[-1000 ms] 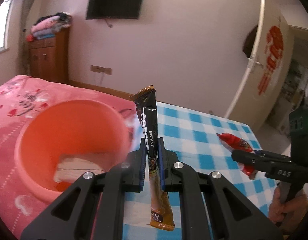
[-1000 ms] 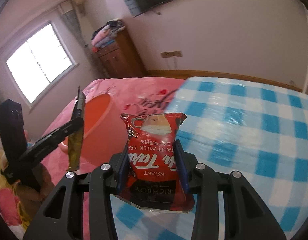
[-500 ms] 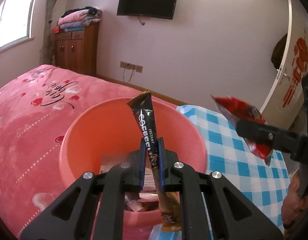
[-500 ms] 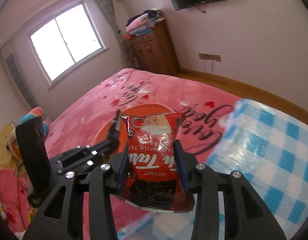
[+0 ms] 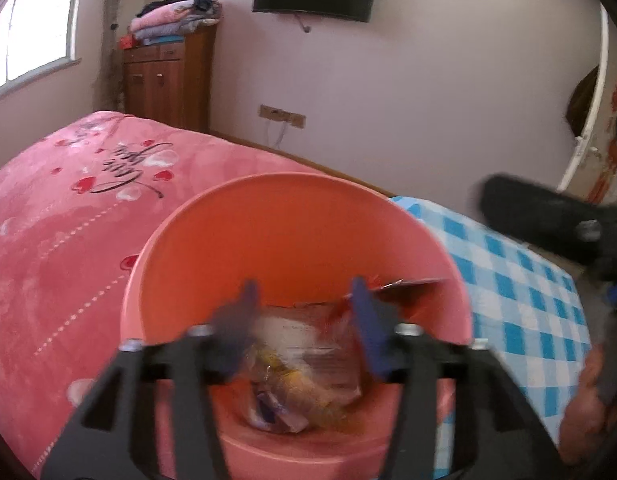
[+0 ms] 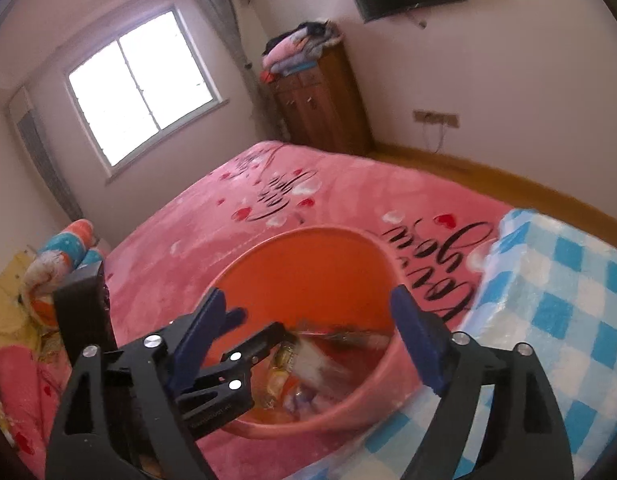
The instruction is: Collect trash
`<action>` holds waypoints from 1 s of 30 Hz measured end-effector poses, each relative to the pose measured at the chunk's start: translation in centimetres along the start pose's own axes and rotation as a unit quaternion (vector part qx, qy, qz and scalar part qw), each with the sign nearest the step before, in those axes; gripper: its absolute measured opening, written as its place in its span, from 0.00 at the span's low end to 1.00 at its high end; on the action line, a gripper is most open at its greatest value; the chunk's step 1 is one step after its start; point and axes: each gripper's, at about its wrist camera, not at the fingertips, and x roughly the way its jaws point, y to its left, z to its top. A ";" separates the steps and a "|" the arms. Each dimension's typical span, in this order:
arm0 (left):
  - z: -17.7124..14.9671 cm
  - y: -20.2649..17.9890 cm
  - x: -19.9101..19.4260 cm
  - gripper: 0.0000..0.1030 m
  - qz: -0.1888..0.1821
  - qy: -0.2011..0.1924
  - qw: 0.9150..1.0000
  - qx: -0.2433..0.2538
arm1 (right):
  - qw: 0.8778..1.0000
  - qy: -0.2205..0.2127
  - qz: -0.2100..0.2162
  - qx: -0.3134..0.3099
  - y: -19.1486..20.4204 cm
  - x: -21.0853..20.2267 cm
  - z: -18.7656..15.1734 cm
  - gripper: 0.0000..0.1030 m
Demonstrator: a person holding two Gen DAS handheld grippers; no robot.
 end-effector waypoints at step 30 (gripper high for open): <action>-1.7 -9.3 -2.8 0.96 0.031 -0.067 0.994 0.080 | 0.979 -0.059 -0.192 0.047 -10.1 -10.5 -9.5 0.92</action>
